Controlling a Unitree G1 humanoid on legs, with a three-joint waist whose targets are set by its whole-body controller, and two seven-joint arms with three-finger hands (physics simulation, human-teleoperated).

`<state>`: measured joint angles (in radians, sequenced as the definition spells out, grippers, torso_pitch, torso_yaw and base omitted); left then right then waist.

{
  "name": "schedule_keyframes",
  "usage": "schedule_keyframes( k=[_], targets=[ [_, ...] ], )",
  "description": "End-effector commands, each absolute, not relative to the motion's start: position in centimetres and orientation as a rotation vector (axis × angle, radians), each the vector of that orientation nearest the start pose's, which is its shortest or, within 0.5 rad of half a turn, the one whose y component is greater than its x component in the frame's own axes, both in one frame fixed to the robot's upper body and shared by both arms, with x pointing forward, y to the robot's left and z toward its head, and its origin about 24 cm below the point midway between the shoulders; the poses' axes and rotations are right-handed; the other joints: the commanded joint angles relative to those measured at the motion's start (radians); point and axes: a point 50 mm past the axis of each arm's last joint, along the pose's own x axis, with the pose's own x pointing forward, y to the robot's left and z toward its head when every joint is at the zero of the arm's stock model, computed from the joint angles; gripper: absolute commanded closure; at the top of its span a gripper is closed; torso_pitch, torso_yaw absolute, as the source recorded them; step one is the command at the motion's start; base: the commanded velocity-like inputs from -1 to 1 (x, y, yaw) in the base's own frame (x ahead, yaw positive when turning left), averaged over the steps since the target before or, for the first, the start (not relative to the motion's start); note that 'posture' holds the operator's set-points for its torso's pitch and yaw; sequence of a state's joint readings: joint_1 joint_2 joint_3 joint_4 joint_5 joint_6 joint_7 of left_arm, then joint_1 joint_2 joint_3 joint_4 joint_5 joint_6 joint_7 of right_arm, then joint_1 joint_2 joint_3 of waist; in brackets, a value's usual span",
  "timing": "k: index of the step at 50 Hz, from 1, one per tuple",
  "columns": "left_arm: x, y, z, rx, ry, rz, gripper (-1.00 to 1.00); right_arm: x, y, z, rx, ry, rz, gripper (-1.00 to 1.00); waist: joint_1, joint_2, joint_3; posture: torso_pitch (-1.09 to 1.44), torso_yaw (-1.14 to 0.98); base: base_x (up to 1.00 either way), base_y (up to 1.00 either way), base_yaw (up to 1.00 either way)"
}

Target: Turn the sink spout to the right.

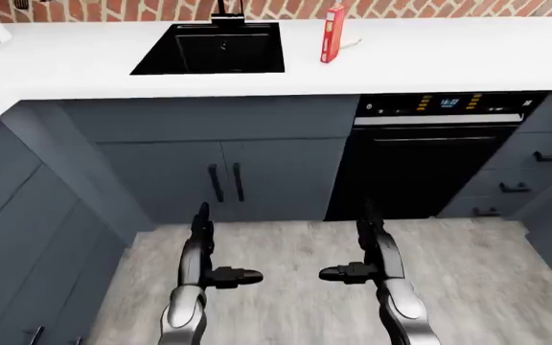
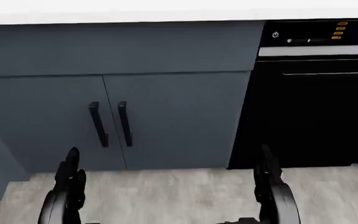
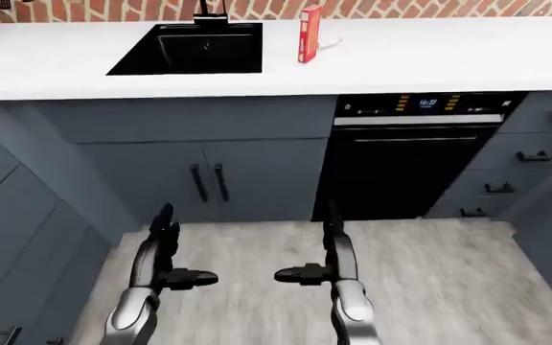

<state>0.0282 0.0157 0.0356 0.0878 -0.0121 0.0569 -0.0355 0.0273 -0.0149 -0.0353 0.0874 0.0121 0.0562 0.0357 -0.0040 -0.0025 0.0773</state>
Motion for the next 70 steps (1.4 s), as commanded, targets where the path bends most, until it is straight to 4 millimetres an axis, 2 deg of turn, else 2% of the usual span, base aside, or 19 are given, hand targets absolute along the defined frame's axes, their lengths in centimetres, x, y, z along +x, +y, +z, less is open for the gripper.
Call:
schedule_keyframes(
  k=[1,3,5,7,8,23,24,28,31,35,38,39,41,49,52,55,57,61,70],
  targets=[
    [25.2,16.1,4.4,0.001,-0.015,-0.002,-1.00,25.5,-15.8,3.9,-0.009,0.005,-0.002,-1.00,-0.002,-0.008,-0.001,0.00,0.00,0.00,0.00,0.00],
    [25.3,16.0,4.3,0.010,-0.012,0.006,-1.00,25.5,-15.8,4.0,-0.013,0.002,0.002,-1.00,0.008,-0.001,-0.062,0.00,0.00,0.00,0.00,0.00],
    [24.8,15.7,4.5,0.016,-0.024,-0.026,-1.00,25.5,-15.7,3.9,-0.016,0.005,0.004,-1.00,0.007,-0.006,-0.016,0.00,0.00,0.00,0.00,0.00],
    [24.7,15.7,4.6,0.021,-0.028,-0.014,-1.00,25.5,-15.7,3.9,-0.017,0.004,0.006,-1.00,0.007,-0.007,-0.070,0.00,0.00,0.00,0.00,0.00],
    [24.8,15.8,4.7,0.018,-0.030,-0.008,-1.00,25.5,-15.6,3.8,-0.019,0.005,0.006,-1.00,0.008,-0.007,-0.074,0.00,0.00,0.00,0.00,0.00],
    [25.0,16.8,5.0,0.010,-0.037,0.038,-1.00,25.2,-15.8,3.8,-0.045,-0.002,-0.009,-1.00,0.008,-0.002,-0.089,0.00,0.00,0.00,0.00,0.00],
    [25.0,16.8,5.0,0.011,-0.037,0.039,-1.00,25.2,-15.7,3.9,-0.052,-0.003,-0.011,-1.00,0.006,0.004,-0.105,0.00,0.00,0.00,0.21,0.00],
    [25.0,16.8,5.1,0.017,-0.043,0.043,-1.00,25.2,-15.7,3.8,-0.060,-0.007,-0.007,-1.00,-0.004,-0.065,-0.062,0.00,0.00,0.00,0.80,0.00],
    [25.1,16.9,5.1,0.017,-0.043,0.046,-1.00,25.1,-15.6,4.0,-0.062,-0.010,-0.006,-1.00,-0.007,-0.065,-0.059,0.00,0.00,0.00,1.00,0.00],
    [25.0,16.9,5.1,0.021,-0.044,0.045,-1.00,25.0,-15.5,4.1,-0.061,-0.012,-0.004,-1.00,-0.019,-0.037,-0.042,0.00,0.00,0.00,0.66,0.00],
    [24.9,16.9,5.2,0.021,-0.046,0.044,-1.00,25.0,-15.5,4.1,-0.053,-0.014,0.001,-1.00,-0.022,0.119,-0.053,0.00,0.00,0.00,0.00,0.00],
    [24.9,16.9,5.2,0.022,-0.046,0.044,-1.00,25.1,-15.5,4.1,-0.055,-0.012,0.000,-1.00,-0.012,0.080,-0.035,0.00,0.00,0.00,0.00,0.00],
    [24.9,16.9,5.2,0.022,-0.047,0.044,-1.00,25.2,-15.5,4.0,-0.055,-0.009,0.001,-1.00,-0.004,0.052,-0.040,0.00,0.00,0.00,0.00,0.00],
    [25.0,16.9,5.2,0.023,-0.046,0.044,-1.00,25.2,-15.5,3.8,-0.052,-0.001,0.002,-1.00,0.016,-0.003,-0.046,0.00,0.00,0.00,0.00,0.00],
    [24.9,16.9,5.2,0.021,-0.046,0.046,-1.00,25.1,-15.7,3.8,-0.049,-0.001,-0.003,-1.00,0.023,-0.056,-0.059,0.00,0.00,0.00,0.00,0.00],
    [25.7,17.2,6.0,0.009,-0.057,0.051,-1.00,25.8,-15.9,3.3,-0.009,0.027,0.007,-1.00,0.021,-0.031,-0.063,0.00,0.00,0.00,0.00,0.00],
    [26.1,18.0,8.9,-0.021,-0.107,0.061,-1.00,26.3,-16.9,4.7,-0.025,0.022,-0.031,-1.00,0.016,-0.020,-0.073,0.00,0.00,0.00,0.00,0.00],
    [26.0,19.4,15.0,-0.027,-0.197,0.088,-1.00,25.0,-17.8,12.3,-0.102,-0.078,-0.050,-1.00,0.016,-0.012,-0.082,0.00,0.00,0.00,0.00,0.00],
    [29.4,21.7,22.0,-0.032,-0.217,0.140,-1.00,27.5,-18.5,21.7,-0.140,-0.130,-0.005,-1.00,0.008,-0.001,-0.089,0.00,0.00,0.00,0.00,0.00]
  ],
)
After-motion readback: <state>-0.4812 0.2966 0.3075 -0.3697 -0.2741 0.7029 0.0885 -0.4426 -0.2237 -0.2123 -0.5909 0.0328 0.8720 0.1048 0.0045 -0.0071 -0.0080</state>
